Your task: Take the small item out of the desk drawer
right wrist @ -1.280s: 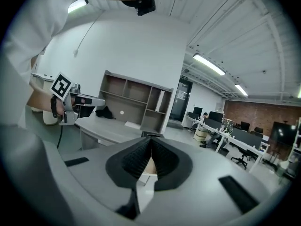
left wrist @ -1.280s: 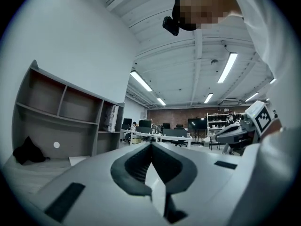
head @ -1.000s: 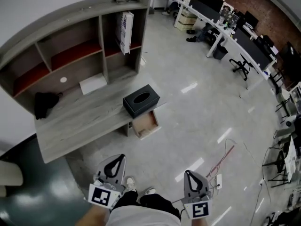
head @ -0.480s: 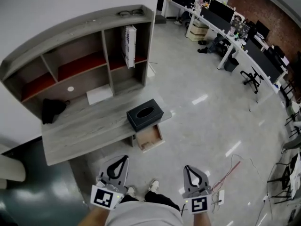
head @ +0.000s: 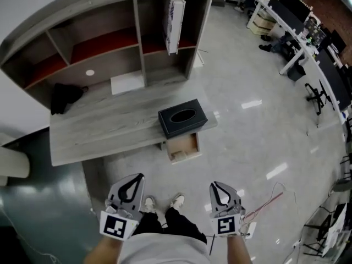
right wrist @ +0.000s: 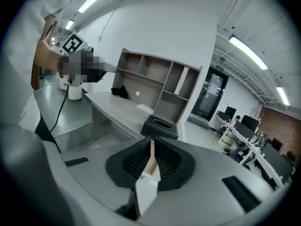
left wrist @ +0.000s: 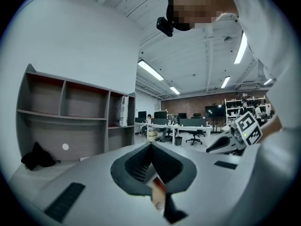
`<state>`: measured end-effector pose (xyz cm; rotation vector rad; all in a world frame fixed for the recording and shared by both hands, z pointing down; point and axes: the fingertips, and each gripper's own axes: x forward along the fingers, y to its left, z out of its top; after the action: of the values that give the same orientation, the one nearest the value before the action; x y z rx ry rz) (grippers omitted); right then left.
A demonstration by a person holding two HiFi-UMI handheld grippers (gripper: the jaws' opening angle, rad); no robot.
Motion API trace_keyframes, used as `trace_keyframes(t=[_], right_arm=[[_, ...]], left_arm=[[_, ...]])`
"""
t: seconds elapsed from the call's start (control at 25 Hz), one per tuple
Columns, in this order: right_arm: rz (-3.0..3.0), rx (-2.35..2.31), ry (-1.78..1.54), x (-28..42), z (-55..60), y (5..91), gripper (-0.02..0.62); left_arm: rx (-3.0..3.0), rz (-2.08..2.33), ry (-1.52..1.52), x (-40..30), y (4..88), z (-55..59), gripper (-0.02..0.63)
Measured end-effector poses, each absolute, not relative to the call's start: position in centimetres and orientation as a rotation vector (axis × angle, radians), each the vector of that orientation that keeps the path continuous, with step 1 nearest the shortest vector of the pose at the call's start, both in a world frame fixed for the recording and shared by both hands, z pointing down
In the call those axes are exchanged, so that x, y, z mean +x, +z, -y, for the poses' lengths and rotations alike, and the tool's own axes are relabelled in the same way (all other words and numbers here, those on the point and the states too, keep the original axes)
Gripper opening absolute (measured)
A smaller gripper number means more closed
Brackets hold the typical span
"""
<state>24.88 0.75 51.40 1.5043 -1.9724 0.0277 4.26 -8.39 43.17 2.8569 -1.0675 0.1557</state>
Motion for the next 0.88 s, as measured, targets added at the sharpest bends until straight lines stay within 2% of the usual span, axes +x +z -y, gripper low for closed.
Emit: trace_keyframes(t=[0.12,0.2,0.24,0.56,0.88], right_arm=[[1.977,1.355,0.015,24.7,0.9,55.8,0.034],[1.974,1.263,-0.004,24.3,1.8,58.9,0.1],[1.973,1.222,-0.016,24.2,2.2,60.3,0.107],[1.947,0.875,-0.101,22.9,5.5,71.3,0.127],[1.841,0.547,-0.14,21.7,7.3,83.1,0.19]], left_arm=[[2.812,1.123,0.183,3.9,44.6,9.2,0.017],[2.784,1.171,0.19,3.2,45.5,9.6,0.017],[2.77,1.19,0.192,3.0,45.9,9.7,0.017],[2.652,1.27,0.261,1.5,50.4,8.1,0.017],[2.535,1.339,0.332,-1.2,55.2,6.2,0.017]])
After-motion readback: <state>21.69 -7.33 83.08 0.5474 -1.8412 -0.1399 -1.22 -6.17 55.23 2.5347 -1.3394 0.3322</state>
